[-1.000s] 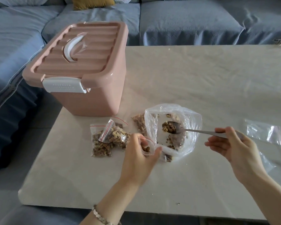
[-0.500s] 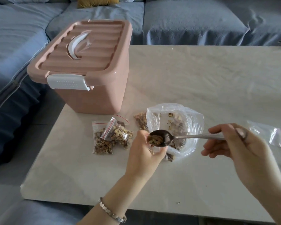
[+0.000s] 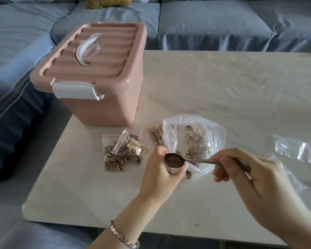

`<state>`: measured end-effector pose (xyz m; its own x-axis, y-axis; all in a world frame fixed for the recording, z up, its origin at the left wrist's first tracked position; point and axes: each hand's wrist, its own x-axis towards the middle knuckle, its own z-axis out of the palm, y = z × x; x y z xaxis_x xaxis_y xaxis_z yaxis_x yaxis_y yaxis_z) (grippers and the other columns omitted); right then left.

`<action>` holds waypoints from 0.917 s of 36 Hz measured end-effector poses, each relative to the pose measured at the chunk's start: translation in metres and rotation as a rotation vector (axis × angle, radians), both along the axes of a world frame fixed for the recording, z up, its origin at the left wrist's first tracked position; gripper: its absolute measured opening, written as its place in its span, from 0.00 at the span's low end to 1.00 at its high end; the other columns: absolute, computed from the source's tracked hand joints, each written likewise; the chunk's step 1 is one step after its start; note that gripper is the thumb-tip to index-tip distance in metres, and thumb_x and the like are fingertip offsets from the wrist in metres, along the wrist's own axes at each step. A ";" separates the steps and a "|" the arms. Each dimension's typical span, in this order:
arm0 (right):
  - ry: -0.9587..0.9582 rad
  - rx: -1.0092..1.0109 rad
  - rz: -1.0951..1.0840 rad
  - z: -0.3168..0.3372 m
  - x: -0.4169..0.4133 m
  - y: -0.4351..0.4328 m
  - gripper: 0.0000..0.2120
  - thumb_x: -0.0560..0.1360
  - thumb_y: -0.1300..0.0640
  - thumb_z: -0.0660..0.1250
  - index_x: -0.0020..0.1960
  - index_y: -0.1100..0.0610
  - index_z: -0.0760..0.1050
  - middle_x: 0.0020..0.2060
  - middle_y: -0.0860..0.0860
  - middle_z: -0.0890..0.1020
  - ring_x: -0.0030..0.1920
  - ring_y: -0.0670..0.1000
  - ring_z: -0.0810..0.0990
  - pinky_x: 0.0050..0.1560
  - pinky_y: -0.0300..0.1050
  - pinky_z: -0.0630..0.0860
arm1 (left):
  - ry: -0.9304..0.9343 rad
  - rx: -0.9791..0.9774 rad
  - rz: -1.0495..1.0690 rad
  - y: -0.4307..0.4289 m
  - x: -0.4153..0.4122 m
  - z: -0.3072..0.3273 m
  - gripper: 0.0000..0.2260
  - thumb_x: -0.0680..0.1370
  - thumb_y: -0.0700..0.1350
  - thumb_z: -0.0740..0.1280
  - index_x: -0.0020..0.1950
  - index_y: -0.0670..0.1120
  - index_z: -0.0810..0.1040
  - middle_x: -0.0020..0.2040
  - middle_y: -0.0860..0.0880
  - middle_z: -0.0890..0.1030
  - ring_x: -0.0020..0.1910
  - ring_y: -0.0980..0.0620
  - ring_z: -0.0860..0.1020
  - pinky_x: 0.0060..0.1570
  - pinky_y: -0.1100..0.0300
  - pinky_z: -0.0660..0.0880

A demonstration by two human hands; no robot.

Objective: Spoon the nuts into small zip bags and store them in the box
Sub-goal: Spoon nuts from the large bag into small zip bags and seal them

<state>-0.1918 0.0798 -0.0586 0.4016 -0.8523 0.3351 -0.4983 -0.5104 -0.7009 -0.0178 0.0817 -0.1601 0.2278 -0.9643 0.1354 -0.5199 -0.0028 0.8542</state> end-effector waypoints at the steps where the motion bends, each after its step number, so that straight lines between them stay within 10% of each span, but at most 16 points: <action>1: 0.015 0.011 0.000 -0.002 0.002 -0.001 0.17 0.77 0.38 0.49 0.46 0.43 0.73 0.36 0.43 0.79 0.35 0.41 0.79 0.35 0.34 0.73 | -0.011 -0.011 -0.010 0.001 0.000 0.000 0.17 0.67 0.54 0.73 0.44 0.52 0.66 0.39 0.57 0.73 0.40 0.58 0.74 0.40 0.70 0.69; 16: -0.211 0.099 -0.277 -0.024 -0.015 -0.029 0.10 0.75 0.47 0.55 0.43 0.45 0.74 0.36 0.44 0.82 0.34 0.44 0.81 0.37 0.28 0.73 | 0.026 0.035 0.031 0.006 0.007 -0.002 0.18 0.69 0.50 0.73 0.48 0.54 0.64 0.45 0.55 0.75 0.45 0.56 0.76 0.43 0.67 0.74; 21: -0.241 0.262 -0.337 -0.061 -0.015 -0.027 0.14 0.79 0.63 0.57 0.43 0.49 0.75 0.37 0.47 0.83 0.34 0.46 0.82 0.38 0.34 0.77 | 0.008 0.204 0.009 0.005 0.006 0.004 0.18 0.72 0.57 0.69 0.52 0.53 0.63 0.51 0.55 0.73 0.47 0.56 0.77 0.46 0.59 0.75; 26: -0.437 0.436 -0.416 -0.077 -0.006 -0.010 0.12 0.79 0.63 0.55 0.44 0.56 0.76 0.36 0.56 0.83 0.33 0.52 0.82 0.37 0.40 0.80 | -0.071 0.200 0.050 0.004 0.005 0.005 0.17 0.73 0.56 0.68 0.50 0.51 0.63 0.48 0.55 0.74 0.44 0.54 0.76 0.37 0.62 0.65; 33: -0.662 0.644 -0.503 -0.090 0.013 0.008 0.12 0.80 0.60 0.54 0.45 0.61 0.75 0.31 0.56 0.83 0.32 0.54 0.83 0.33 0.39 0.80 | 0.051 0.227 0.050 0.005 -0.001 0.011 0.17 0.72 0.53 0.70 0.50 0.48 0.65 0.43 0.59 0.73 0.42 0.59 0.77 0.44 0.57 0.75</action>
<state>-0.1789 0.0883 -0.1487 -0.1455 -0.9653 -0.2169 0.0323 0.2144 -0.9762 -0.0191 0.0867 -0.1493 0.2766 -0.9561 -0.0962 -0.4702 -0.2220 0.8542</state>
